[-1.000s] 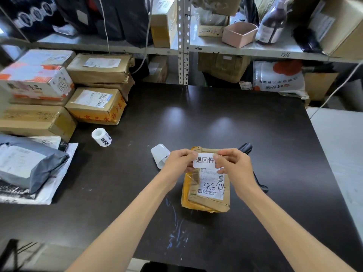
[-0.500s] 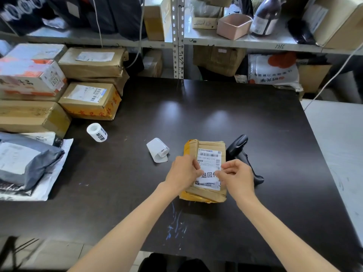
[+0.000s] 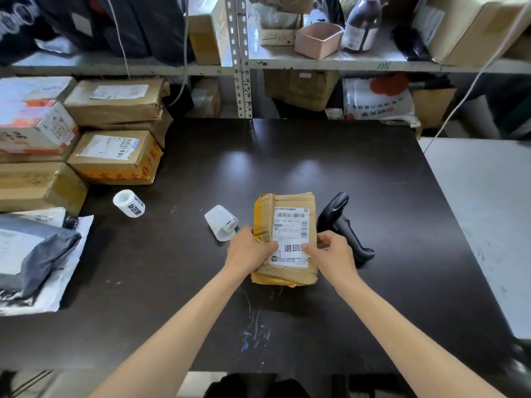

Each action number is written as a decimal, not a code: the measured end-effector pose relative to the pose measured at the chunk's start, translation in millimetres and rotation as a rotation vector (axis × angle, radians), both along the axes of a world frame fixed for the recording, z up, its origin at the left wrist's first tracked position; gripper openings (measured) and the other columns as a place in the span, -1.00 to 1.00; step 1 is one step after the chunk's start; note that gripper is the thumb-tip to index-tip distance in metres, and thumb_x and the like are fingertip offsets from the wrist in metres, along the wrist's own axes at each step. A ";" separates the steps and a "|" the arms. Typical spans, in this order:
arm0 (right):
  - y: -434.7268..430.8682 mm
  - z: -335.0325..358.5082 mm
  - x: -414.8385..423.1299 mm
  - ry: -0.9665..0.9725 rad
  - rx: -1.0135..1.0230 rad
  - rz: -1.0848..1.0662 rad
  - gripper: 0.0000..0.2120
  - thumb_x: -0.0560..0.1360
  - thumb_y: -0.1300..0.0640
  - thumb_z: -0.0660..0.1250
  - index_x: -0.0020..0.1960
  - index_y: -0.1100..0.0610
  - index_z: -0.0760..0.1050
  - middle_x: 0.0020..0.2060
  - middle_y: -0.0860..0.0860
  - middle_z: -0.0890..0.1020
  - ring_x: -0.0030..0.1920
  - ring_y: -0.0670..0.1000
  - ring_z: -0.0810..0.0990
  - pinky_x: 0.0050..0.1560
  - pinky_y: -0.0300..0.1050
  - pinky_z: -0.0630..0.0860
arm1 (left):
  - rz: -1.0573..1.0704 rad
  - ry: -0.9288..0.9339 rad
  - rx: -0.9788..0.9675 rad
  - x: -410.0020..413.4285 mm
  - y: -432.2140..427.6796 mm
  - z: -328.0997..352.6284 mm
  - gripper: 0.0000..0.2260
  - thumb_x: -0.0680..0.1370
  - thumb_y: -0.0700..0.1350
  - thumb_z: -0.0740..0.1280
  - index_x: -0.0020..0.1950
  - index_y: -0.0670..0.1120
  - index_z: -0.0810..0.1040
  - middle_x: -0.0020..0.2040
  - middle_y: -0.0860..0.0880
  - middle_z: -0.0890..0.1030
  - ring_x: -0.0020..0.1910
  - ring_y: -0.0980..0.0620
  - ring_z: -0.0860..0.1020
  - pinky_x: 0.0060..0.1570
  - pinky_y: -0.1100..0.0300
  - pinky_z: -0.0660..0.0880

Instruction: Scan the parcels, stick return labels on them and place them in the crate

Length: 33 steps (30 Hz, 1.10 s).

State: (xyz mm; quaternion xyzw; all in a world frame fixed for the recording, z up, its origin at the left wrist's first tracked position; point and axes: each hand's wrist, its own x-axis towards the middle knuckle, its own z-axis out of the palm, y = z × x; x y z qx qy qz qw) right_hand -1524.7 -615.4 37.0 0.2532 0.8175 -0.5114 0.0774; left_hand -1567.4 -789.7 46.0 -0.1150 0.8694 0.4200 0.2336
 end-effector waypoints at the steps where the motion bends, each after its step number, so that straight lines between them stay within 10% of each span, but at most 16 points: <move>1: -1.2 6.4 -1.7 0.040 -0.003 -0.023 -0.79 0.47 0.13 0.45 0.08 0.12 0.54 -0.01 -0.01 0.67 -0.08 -0.10 0.64 -0.16 -0.15 0.62 | -0.004 0.034 0.011 -2.8 -1.4 6.1 -0.61 0.42 0.04 0.45 0.17 -0.06 0.46 0.06 -0.01 0.61 0.06 -0.03 0.58 0.10 -0.05 0.56; 12: 24.1 52.3 109.1 0.234 0.018 -0.566 -0.84 0.44 0.12 0.48 -0.08 0.02 0.51 -0.25 -0.24 0.57 -0.33 -0.43 0.55 -0.47 -0.50 0.41 | -0.531 0.198 0.122 14.7 71.4 51.5 -0.63 0.39 -0.01 0.50 0.13 -0.04 0.50 -0.07 0.11 0.60 -0.12 0.15 0.57 -0.21 0.26 0.48; 16: 18.8 47.4 224.0 0.226 0.024 -0.957 -0.83 0.41 0.16 0.52 -0.07 0.11 0.56 -0.20 -0.06 0.65 -0.19 -0.10 0.65 -0.21 -0.19 0.60 | -0.879 0.135 0.204 90.4 120.1 47.4 -0.62 0.37 -0.01 0.53 0.11 -0.04 0.51 -0.08 0.12 0.57 -0.08 0.10 0.56 -0.18 0.26 0.45; 23: -35.1 39.0 392.9 0.154 0.104 -1.441 -0.84 0.41 0.15 0.51 -0.17 0.01 0.52 -0.23 -0.13 0.62 -0.20 -0.15 0.61 -0.25 -0.28 0.54 | -1.373 0.020 0.228 247.6 156.8 24.6 -0.66 0.34 0.02 0.53 0.03 0.02 0.51 -0.03 0.07 0.64 -0.01 0.05 0.61 -0.02 0.14 0.56; 28: -37.8 27.5 451.2 0.135 0.121 -1.594 -0.86 0.42 0.17 0.49 -0.16 0.03 0.53 -0.23 -0.13 0.62 -0.23 -0.19 0.61 -0.30 -0.30 0.56 | -1.490 0.028 0.239 312.3 177.7 12.7 -0.51 0.34 0.10 0.54 0.17 -0.04 0.51 -0.01 0.07 0.61 -0.05 0.09 0.57 -0.16 0.24 0.46; 33: -6.8 2.6 481.3 0.089 0.102 -1.613 -0.87 0.43 0.16 0.49 -0.11 0.09 0.54 -0.25 -0.16 0.61 -0.26 -0.25 0.58 -0.41 -0.43 0.43 | -1.551 0.089 0.165 344.7 209.6 -1.5 -0.72 0.34 0.09 0.55 -0.14 0.07 0.48 -0.19 0.14 0.57 -0.13 0.09 0.60 -0.14 0.15 0.56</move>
